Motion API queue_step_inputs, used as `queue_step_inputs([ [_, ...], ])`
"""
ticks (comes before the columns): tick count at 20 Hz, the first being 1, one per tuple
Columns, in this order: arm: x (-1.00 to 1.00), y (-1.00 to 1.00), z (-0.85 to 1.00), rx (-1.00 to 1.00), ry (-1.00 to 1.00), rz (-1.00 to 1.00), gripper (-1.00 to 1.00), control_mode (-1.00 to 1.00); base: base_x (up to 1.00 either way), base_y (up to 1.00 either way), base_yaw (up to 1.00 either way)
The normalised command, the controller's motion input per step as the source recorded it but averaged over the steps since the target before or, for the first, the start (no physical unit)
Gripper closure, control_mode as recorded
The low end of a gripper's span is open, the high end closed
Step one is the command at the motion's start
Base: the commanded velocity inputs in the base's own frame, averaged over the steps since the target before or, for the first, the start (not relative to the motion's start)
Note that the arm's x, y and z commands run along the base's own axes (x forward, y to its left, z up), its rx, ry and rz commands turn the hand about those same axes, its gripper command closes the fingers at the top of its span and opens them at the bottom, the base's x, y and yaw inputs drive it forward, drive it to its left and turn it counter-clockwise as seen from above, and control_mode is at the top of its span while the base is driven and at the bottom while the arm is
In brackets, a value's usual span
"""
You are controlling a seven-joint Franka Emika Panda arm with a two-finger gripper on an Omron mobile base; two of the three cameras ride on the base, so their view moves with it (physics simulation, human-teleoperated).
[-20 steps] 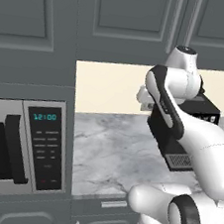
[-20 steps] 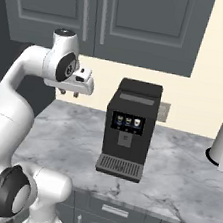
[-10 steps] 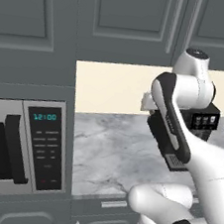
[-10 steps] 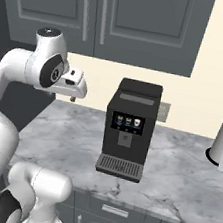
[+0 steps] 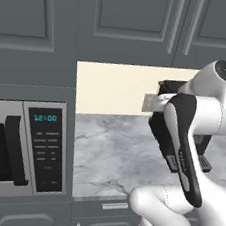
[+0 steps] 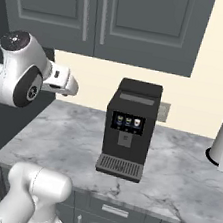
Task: Navigate to the toaster oven.
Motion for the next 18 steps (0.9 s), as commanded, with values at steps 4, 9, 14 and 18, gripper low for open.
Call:
queue_step_inputs([
  [4,-0.18,0.0,0.2,-0.01,-0.38,0.0,-1.0,-1.0,0.0,0.0,0.0],
  [9,-0.17,0.0,0.0,0.0,-0.42,0.0,-1.0,-1.0,0.0,0.0,0.0],
  [14,-0.35,-0.01,0.01,0.0,-0.3,0.0,-1.0,-1.0,0.0,0.0,0.0],
  [18,0.0,0.0,0.0,0.0,0.0,0.0,-1.0,1.0,-0.92,-0.55,-0.06],
])
